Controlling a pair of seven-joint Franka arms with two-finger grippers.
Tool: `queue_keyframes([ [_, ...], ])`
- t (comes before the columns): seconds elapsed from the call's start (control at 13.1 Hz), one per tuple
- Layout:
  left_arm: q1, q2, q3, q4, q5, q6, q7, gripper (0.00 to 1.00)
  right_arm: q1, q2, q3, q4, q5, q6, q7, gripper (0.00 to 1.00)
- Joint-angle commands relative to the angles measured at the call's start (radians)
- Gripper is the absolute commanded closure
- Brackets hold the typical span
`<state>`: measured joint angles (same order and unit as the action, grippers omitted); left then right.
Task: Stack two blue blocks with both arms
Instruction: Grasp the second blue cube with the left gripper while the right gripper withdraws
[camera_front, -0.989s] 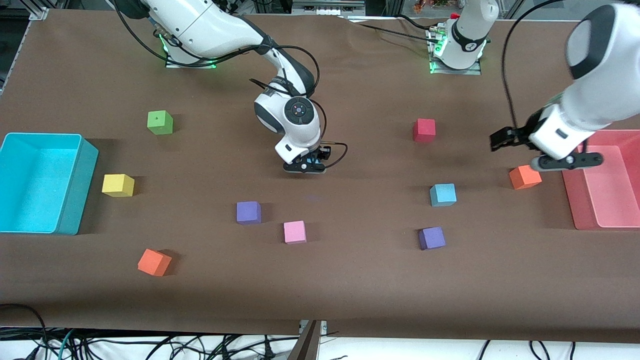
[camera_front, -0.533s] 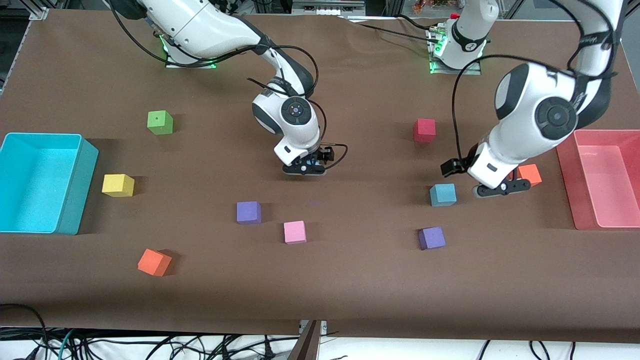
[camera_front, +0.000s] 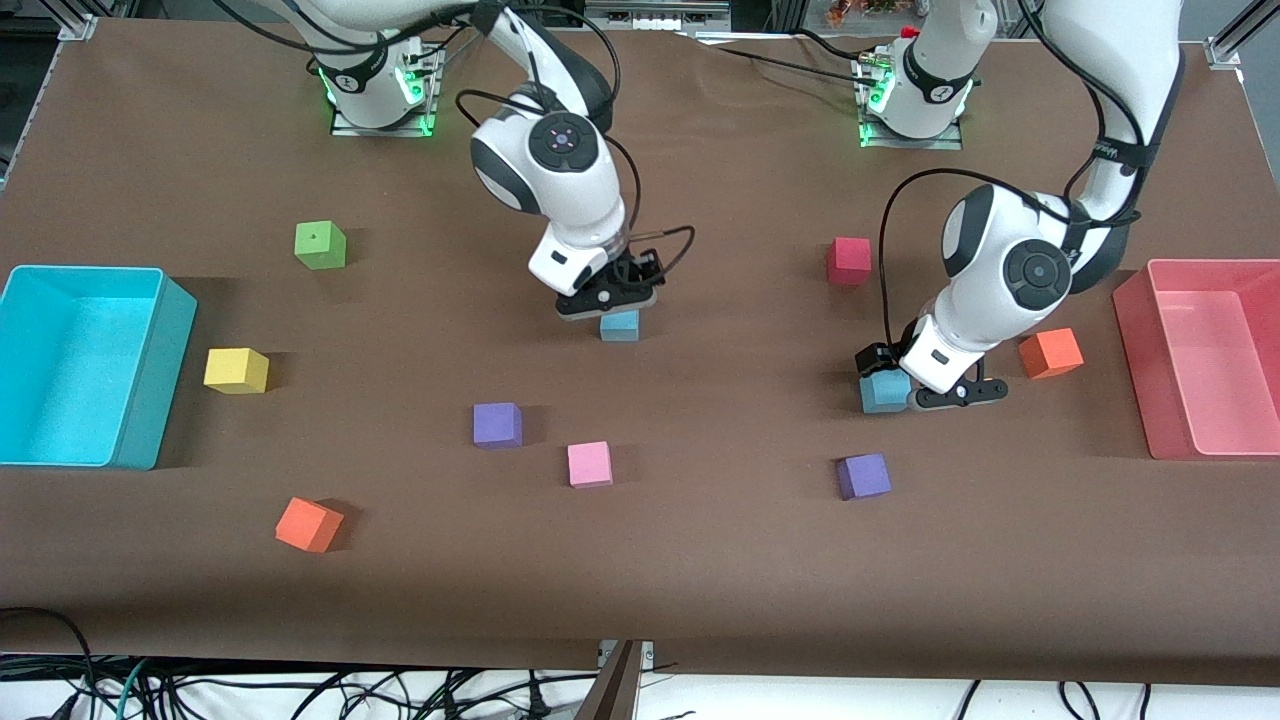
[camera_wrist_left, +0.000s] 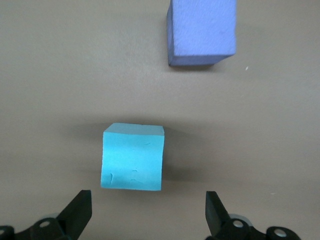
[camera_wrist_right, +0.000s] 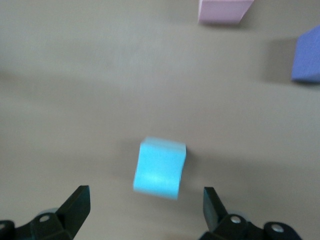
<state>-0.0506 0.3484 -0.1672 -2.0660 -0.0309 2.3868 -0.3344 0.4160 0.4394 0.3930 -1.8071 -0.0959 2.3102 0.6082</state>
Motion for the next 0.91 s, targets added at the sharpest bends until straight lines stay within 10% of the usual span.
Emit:
queue_keyframes([
  [0.0,0.002,0.024,0.012,-0.022,-0.004,0.037,0.052,0.0,-0.055,-0.119,0.007,-0.177,0.247,0.017,-0.36,0.0],
  [0.68,-0.006,0.112,0.029,-0.023,-0.006,0.14,0.101,0.01,-0.055,-0.14,-0.023,-0.486,0.626,0.511,-1.026,0.0],
  [0.84,-0.008,0.113,0.035,-0.023,-0.006,0.141,0.103,0.43,-0.057,-0.137,-0.023,-0.485,0.871,0.509,-1.292,0.0],
])
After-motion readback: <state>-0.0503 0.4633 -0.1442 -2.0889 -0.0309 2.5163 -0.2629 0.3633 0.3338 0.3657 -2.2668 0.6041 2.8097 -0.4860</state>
